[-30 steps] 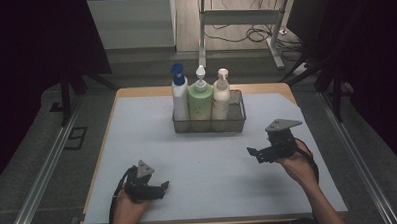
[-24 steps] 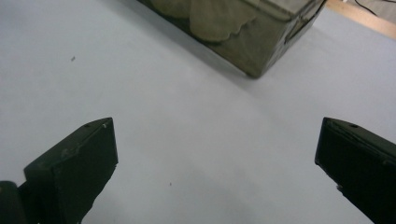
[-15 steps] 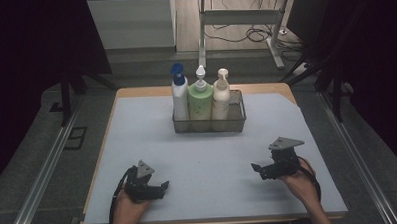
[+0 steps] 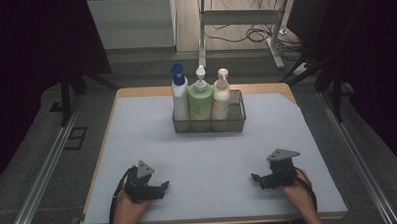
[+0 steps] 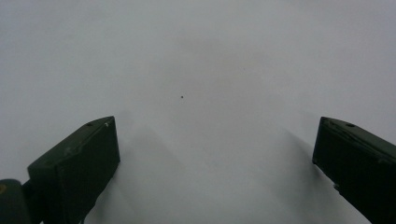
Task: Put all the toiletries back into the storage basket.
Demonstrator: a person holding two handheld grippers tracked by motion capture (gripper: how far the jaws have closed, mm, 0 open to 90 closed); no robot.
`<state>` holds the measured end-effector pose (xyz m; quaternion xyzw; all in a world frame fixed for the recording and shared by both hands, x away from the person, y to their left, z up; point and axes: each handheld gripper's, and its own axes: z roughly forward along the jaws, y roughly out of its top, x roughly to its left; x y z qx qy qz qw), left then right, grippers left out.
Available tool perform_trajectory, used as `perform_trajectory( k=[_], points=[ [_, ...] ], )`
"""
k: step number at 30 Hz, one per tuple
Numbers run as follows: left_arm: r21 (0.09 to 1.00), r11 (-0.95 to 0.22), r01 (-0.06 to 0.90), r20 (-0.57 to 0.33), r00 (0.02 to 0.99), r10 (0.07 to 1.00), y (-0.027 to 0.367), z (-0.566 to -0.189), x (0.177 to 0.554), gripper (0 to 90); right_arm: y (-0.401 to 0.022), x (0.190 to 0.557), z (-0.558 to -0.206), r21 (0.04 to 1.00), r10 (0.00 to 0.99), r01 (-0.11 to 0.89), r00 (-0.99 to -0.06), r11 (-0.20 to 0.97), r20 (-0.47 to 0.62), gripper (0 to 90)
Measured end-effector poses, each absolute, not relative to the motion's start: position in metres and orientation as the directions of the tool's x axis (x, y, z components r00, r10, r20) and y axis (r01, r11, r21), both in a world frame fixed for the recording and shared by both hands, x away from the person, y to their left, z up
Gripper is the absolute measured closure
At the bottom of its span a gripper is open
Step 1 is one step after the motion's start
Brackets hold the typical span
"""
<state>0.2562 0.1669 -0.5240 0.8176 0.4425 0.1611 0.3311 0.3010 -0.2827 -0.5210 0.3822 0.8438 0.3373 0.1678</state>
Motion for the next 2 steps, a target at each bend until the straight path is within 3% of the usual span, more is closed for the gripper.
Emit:
perform_trajectory(
  k=[2],
  points=[
    [0.684, -0.388, 0.618, -0.031, 0.556, 0.831, 0.1670, -0.5239, 0.2563, 12.1, -0.2839, 0.3024, -0.5218, 0.693, 0.761, 0.546, -0.649, 0.470, -0.004, 0.0]
  ],
)
